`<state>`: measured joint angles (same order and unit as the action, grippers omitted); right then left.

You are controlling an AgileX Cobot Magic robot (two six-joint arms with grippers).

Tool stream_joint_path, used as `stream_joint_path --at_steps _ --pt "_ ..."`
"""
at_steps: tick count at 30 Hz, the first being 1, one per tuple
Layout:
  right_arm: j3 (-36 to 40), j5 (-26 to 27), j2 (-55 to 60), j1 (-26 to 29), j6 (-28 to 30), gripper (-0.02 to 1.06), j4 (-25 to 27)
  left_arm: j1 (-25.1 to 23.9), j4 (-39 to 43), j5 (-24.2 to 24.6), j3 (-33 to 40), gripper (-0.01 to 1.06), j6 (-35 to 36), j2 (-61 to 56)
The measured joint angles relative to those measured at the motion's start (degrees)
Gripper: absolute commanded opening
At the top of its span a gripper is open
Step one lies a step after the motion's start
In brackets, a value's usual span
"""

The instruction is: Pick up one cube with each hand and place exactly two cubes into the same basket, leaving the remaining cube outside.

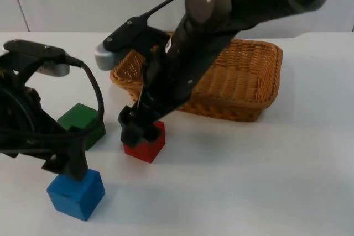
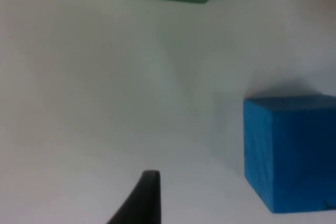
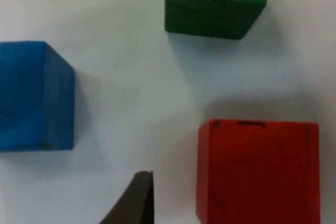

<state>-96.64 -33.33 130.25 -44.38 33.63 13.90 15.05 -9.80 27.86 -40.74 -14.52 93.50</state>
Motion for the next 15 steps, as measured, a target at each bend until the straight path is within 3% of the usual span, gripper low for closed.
stream_joint_path --at_steps 15 --pt "0.00 3.69 3.94 0.00 0.00 1.05 0.00 3.95 -0.73 -6.81 -0.12 1.05 -0.10 8.77"
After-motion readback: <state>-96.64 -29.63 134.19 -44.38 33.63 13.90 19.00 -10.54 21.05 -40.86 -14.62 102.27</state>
